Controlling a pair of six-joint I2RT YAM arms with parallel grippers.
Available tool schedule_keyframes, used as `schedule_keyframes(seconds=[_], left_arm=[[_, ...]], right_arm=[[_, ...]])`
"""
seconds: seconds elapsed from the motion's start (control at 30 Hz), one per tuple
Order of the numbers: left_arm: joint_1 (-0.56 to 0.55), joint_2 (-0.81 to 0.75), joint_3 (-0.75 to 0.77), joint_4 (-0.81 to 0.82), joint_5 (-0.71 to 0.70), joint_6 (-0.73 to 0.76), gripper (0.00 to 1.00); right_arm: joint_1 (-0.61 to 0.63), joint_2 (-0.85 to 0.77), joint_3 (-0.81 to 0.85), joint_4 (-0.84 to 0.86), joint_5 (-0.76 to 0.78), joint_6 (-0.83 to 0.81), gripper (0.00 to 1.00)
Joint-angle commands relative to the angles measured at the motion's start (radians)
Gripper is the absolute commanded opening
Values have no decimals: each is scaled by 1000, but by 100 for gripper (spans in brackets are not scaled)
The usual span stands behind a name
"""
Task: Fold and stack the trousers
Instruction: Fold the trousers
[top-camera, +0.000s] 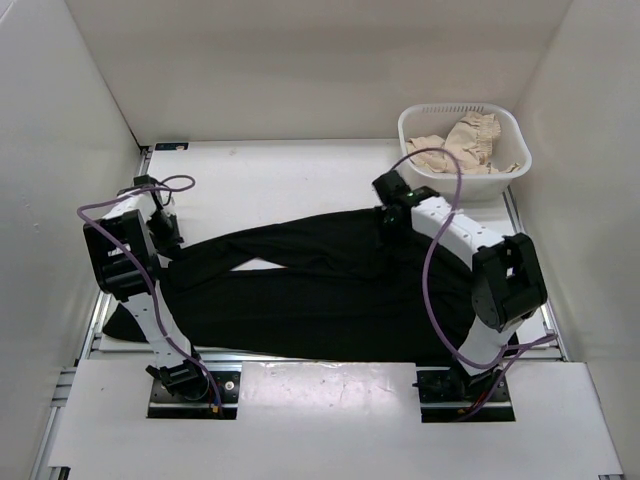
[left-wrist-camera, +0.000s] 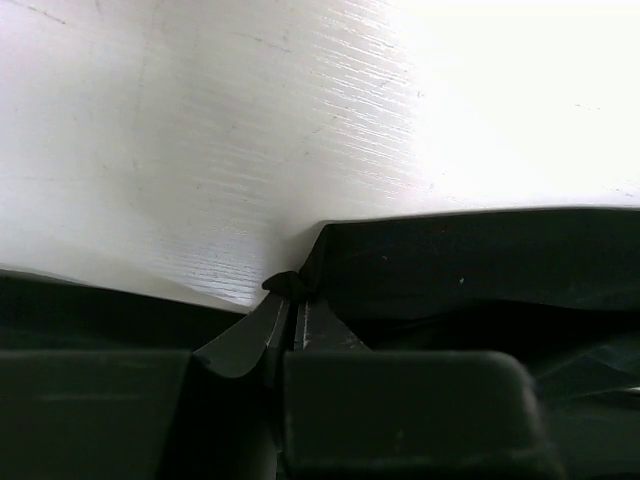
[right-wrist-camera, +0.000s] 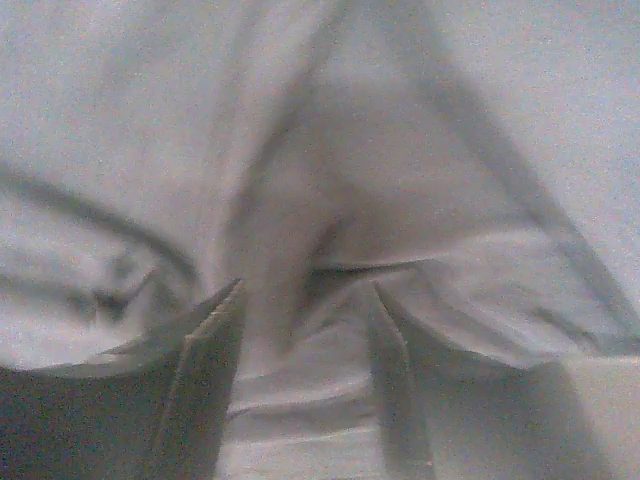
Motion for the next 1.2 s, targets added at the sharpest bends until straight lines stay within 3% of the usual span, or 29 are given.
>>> schedule_keyframes(seconds=[0.0, 0.17, 0.33, 0.53, 0.8, 0.87, 0.9, 0.97, 1.0, 1.03, 1.1, 1.17], left_arm=[[-2, 3, -5, -25, 34, -2, 14], [-2, -19, 193, -16, 8, -2, 14], [-65, -80, 294, 4, -34, -2, 14], [-99, -89, 336, 13, -115, -2, 14], [-99, -109, 423, 22, -167, -2, 14], [-90, -109, 434, 35, -177, -2, 14], [-76, -109, 434, 56, -186, -2, 14], [-58, -109, 457, 77, -195, -2, 14], [-49, -85, 474, 78, -204, -2, 14], [-35, -73, 521, 78, -219, -2, 14], [-26, -51, 564, 78, -232, -2, 14], [-25, -51, 616, 78, -242, -2, 14]], right_arm=[[-134, -72, 123, -102, 115, 91, 59], [-415, -83, 100, -193, 159, 202, 77], [-648, -57, 19, -91, 60, 303, 82], [-685, 138, 143, -116, 168, 398, 82], [-725, 324, 204, -101, 181, 510, 84], [-736, 366, 218, -111, 169, 511, 79], [-745, 380, 230, -123, 168, 511, 63], [-745, 391, 231, -136, 158, 500, 40], [-754, 391, 231, -136, 170, 488, 22], [-755, 378, 231, -136, 191, 488, 13], [-755, 349, 240, -145, 213, 446, 0], [-755, 296, 267, -157, 240, 414, 0]])
